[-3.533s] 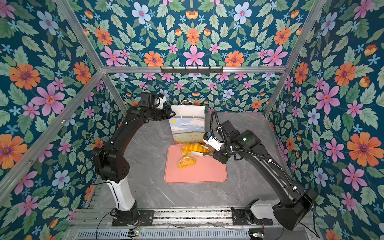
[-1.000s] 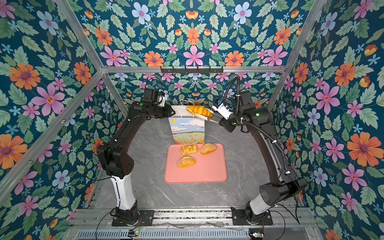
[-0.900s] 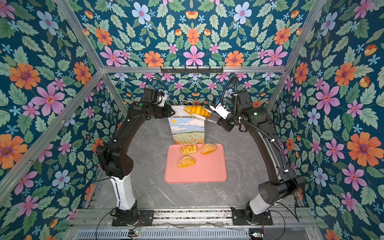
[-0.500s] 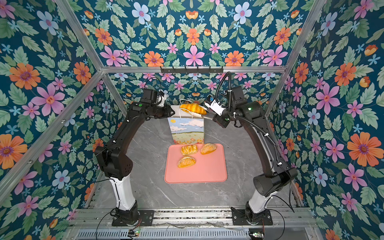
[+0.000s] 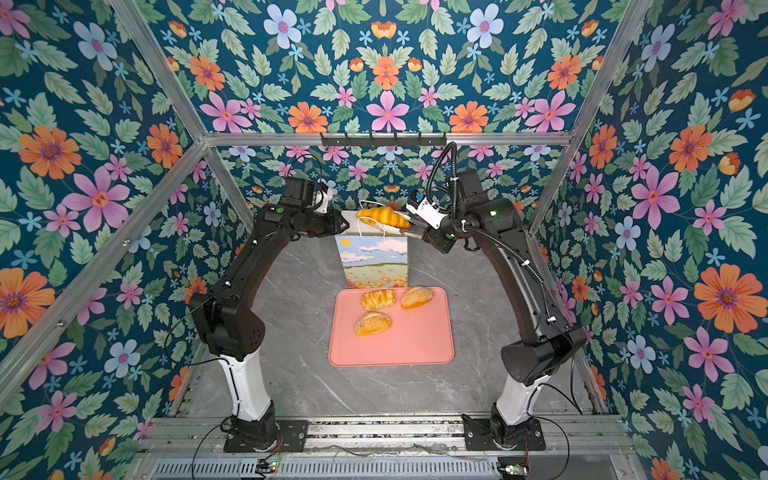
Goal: Place the fake bread into the paper bag
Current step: 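Move the croissant in the tongs over the bag opening held by left gripper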
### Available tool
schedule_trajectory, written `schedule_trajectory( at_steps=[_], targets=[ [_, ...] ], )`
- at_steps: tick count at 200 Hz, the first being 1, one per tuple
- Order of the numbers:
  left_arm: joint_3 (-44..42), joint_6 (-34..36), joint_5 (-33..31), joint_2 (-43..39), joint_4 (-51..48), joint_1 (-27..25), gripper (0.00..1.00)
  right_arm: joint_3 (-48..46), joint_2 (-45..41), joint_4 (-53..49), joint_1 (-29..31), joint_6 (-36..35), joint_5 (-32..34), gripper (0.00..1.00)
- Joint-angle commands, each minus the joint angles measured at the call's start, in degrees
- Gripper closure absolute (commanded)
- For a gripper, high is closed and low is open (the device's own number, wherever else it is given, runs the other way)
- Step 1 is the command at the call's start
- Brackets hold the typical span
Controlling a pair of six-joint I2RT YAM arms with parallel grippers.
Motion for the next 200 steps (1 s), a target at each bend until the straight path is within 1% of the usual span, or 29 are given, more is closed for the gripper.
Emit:
schedule_trajectory(
  at_steps=[1, 42, 104, 160, 200],
  targets=[
    [0.0, 0.4, 0.3, -0.4, 0.5, 0.1, 0.6, 1.6, 1.0, 1.8, 0.2, -0.9, -2.1, 0.65],
    [0.0, 0.1, 0.6, -0.3, 0.9, 0.1, 0.6, 4.8, 3.8, 0.2, 0.4, -0.5, -2.7, 0.65],
    [0.2, 0.1, 0.6, -0.2, 0.9, 0.1, 0.6, 7.5, 4.0, -0.4, 0.9, -0.3, -3.5, 0.65],
    [0.1, 0.0, 0.8, -0.3, 0.8, 0.1, 0.6, 6.4, 4.4, 0.0, 0.9, 0.3, -4.0, 0.65],
    [0.0, 0.1, 0.7, -0.7, 0.6, 0.1, 0.6, 3.8, 4.0, 1.0, 0.9, 0.6, -3.9, 0.65]
  ],
)
